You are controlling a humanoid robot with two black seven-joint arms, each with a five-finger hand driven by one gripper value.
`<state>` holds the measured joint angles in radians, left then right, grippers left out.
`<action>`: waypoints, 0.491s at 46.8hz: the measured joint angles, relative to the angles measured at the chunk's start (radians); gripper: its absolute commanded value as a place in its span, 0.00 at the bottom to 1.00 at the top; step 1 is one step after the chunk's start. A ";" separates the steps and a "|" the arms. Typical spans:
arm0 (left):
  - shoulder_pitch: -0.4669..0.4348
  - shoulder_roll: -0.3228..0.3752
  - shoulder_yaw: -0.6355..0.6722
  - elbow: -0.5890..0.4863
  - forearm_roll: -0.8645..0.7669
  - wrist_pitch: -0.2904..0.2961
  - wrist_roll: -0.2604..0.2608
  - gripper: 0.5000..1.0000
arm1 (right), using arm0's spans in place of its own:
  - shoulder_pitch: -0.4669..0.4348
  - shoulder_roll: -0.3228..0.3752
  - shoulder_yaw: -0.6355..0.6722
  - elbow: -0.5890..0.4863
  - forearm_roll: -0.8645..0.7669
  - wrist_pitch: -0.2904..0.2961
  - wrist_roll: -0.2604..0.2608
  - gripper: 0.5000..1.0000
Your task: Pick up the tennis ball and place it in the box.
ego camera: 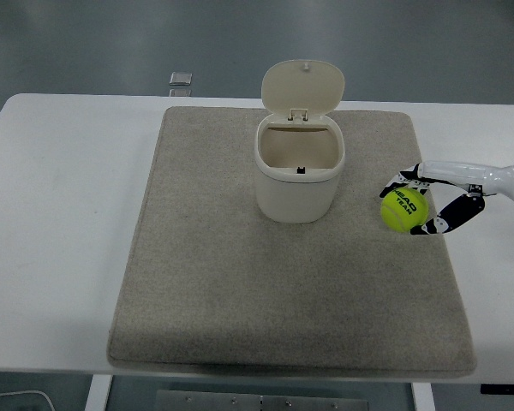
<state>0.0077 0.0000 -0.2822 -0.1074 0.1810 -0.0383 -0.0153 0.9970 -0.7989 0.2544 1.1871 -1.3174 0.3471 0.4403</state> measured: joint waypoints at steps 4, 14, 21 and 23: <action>0.000 0.000 0.000 0.000 0.000 0.000 0.000 0.98 | 0.021 0.001 0.001 0.001 0.022 0.007 0.005 0.00; 0.000 0.000 0.000 0.000 0.000 0.000 0.000 0.98 | 0.097 0.006 0.003 0.009 0.077 0.060 0.047 0.00; 0.000 0.000 0.000 0.000 0.000 0.000 0.000 0.98 | 0.161 0.015 0.004 0.012 0.133 0.091 0.069 0.00; 0.000 0.000 0.000 0.000 0.000 0.000 0.000 0.98 | 0.177 0.028 0.004 0.013 0.143 0.096 0.073 0.00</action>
<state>0.0077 0.0000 -0.2822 -0.1074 0.1810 -0.0383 -0.0153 1.1739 -0.7711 0.2581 1.1999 -1.1749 0.4427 0.5132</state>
